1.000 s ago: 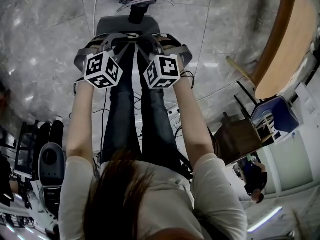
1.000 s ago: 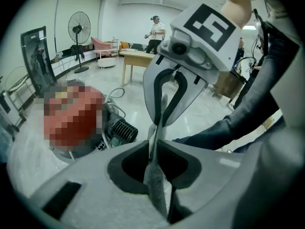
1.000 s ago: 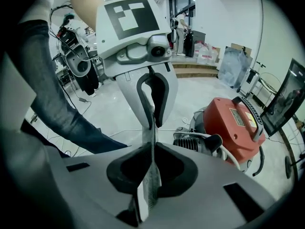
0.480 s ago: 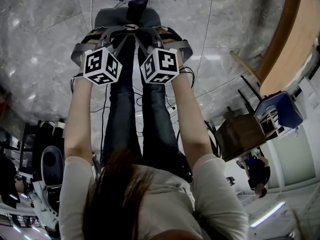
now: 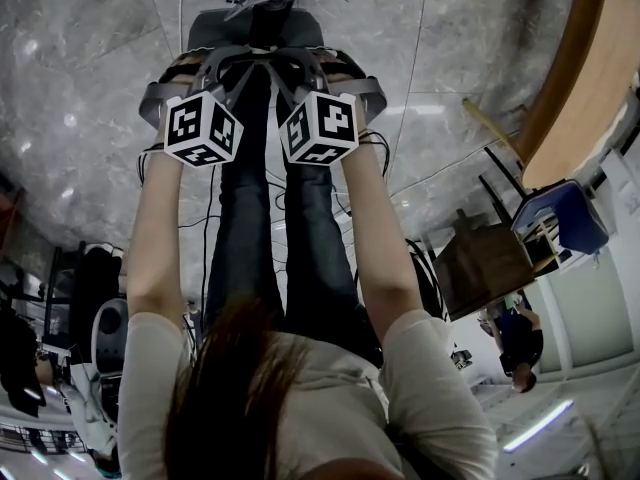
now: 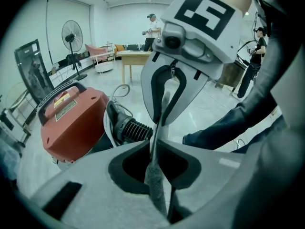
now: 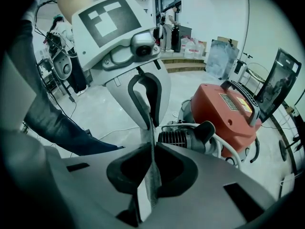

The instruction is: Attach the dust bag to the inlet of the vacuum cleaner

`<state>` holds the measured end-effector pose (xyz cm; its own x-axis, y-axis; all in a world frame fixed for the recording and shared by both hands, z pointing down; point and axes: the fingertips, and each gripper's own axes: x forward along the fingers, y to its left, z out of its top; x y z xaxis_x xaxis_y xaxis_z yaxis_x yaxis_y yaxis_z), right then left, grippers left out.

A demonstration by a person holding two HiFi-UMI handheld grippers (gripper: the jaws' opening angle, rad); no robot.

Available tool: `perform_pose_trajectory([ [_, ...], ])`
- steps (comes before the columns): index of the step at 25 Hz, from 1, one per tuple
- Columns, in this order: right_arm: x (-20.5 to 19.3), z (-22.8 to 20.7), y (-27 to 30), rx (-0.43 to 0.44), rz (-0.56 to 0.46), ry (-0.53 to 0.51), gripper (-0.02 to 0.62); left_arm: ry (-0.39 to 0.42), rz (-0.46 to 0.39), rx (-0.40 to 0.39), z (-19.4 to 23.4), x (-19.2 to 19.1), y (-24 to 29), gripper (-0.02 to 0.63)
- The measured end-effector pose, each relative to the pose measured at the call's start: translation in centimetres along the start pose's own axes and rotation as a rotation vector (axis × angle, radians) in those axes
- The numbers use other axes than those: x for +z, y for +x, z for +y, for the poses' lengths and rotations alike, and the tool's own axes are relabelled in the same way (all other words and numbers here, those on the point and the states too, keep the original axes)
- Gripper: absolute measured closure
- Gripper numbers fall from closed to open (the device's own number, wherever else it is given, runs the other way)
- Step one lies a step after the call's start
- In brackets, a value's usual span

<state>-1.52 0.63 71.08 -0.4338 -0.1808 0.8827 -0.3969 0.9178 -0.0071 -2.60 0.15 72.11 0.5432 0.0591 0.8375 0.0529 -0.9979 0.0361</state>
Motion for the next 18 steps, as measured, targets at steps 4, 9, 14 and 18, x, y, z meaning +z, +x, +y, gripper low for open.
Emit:
perform_pose_trajectory([
  [4, 0.1, -0.9, 0.1, -0.009, 0.002, 0.008, 0.566, 0.006, -0.003, 0.009, 0.9, 0.2, 0.1, 0.552],
  [9, 0.3, -1.5, 0.3, -0.005, -0.002, 0.012, 0.565, 0.007, -0.006, 0.013, 1.6, 0.1, 0.2, 0.552],
  [14, -0.2, -2.3, 0.4, -0.009, -0.019, 0.040, 0.565, 0.001, -0.008, 0.027, 2.3, 0.4, 0.7, 0.549],
  [18, -0.3, -2.8, 0.5, -0.024, -0.029, 0.100, 0.566, 0.046, 0.008, 0.019, 3.0, 0.7, 0.9, 0.538],
])
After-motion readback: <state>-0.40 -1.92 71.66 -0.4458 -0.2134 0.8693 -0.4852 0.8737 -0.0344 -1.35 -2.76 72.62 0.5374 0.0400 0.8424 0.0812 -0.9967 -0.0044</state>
